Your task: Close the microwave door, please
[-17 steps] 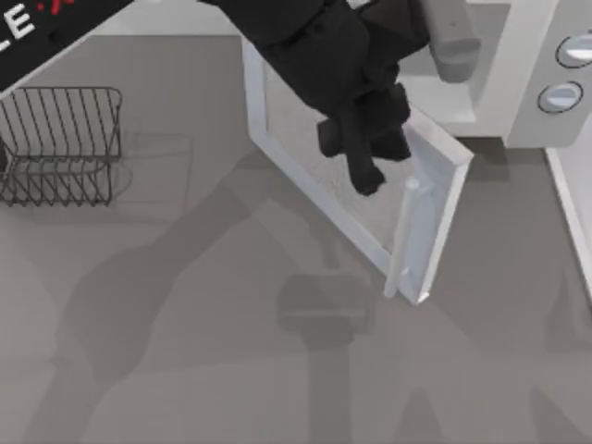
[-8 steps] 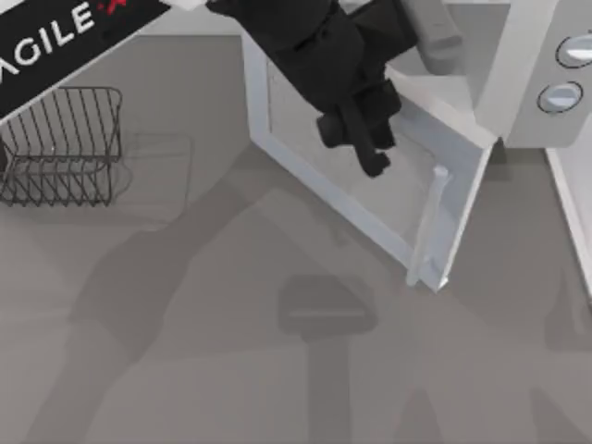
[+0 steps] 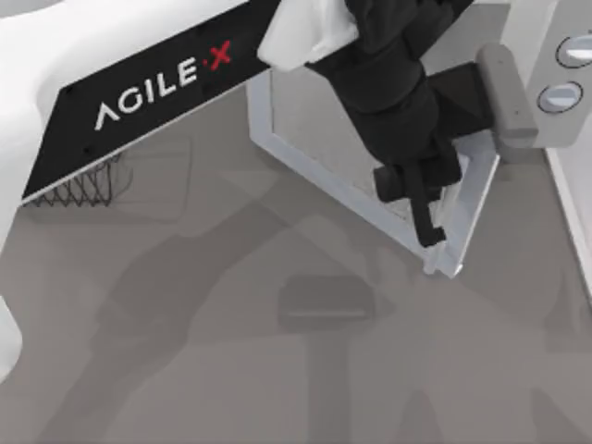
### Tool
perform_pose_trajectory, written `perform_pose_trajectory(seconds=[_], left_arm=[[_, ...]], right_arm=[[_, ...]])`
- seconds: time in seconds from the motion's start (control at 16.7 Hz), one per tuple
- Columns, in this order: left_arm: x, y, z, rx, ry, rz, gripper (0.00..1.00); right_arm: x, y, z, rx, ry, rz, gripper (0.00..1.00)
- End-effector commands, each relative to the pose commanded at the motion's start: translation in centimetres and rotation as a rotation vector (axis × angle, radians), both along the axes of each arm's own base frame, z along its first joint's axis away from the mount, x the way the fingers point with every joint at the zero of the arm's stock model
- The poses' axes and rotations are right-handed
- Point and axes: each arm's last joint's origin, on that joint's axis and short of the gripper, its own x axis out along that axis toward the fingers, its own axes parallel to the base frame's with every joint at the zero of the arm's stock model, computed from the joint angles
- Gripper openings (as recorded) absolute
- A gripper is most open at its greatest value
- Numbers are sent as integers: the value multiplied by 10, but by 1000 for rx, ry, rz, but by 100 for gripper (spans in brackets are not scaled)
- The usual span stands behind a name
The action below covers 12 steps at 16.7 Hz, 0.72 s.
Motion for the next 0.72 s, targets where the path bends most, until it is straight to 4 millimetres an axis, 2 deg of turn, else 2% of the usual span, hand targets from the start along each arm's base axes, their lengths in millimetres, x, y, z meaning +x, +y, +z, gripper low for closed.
perform_pose_trajectory(seconds=[0.18, 0.54, 0.72], left_arm=[[-1, -5, -6, 11, 24, 1, 0], [28, 33, 26, -128, 64, 120, 0], [31, 36, 28, -139, 64, 126, 0]], right_arm=[[0, 0, 0, 0, 0, 0, 100], [0, 0, 0, 0, 0, 0, 100], [0, 0, 0, 0, 0, 0, 100]])
